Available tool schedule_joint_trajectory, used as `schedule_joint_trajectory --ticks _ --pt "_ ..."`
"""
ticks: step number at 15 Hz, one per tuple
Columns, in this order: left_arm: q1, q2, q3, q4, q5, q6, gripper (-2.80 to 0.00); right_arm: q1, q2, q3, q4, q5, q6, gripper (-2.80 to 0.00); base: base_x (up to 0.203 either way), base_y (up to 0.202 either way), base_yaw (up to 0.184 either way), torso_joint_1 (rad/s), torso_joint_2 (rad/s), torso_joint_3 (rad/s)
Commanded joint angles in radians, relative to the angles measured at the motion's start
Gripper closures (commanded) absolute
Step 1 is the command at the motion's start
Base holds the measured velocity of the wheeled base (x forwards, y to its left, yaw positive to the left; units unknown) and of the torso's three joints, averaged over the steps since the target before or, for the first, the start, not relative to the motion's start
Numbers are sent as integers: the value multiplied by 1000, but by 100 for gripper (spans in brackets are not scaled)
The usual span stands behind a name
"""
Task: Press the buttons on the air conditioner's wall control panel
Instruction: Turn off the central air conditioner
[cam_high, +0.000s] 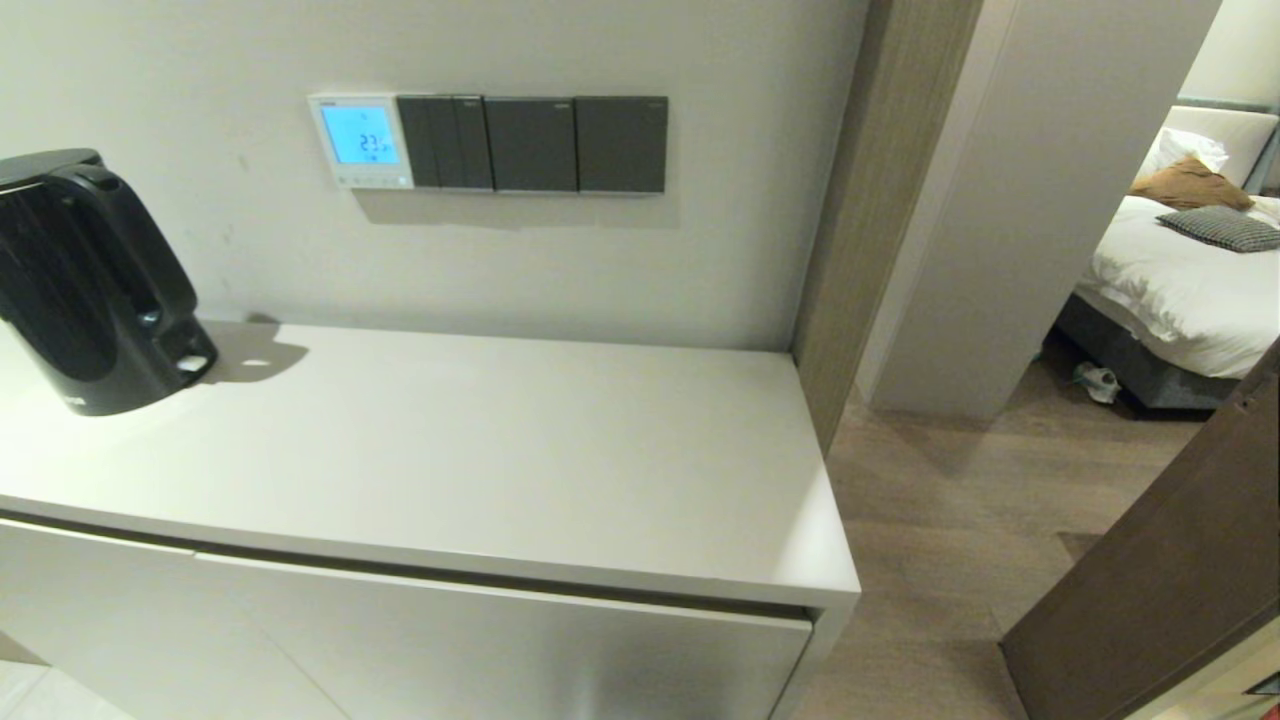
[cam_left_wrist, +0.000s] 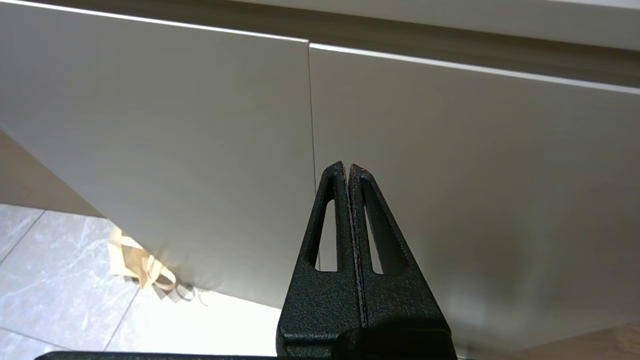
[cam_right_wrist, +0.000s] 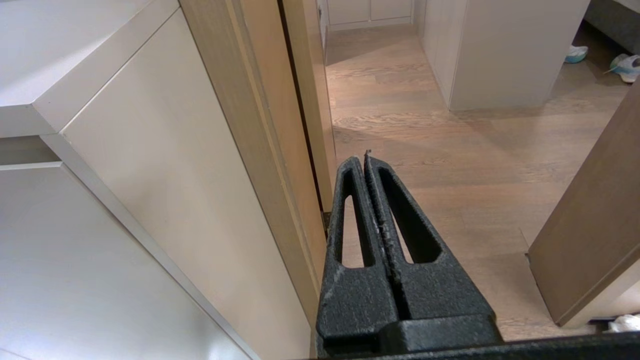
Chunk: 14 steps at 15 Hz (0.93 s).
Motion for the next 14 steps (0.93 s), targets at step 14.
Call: schedule_joint_trajectory --ticks 14 --pt "-3 -168 15 57 -71 82 0 0 1 2 0 0 1 0 0 0 0 0 0 0"
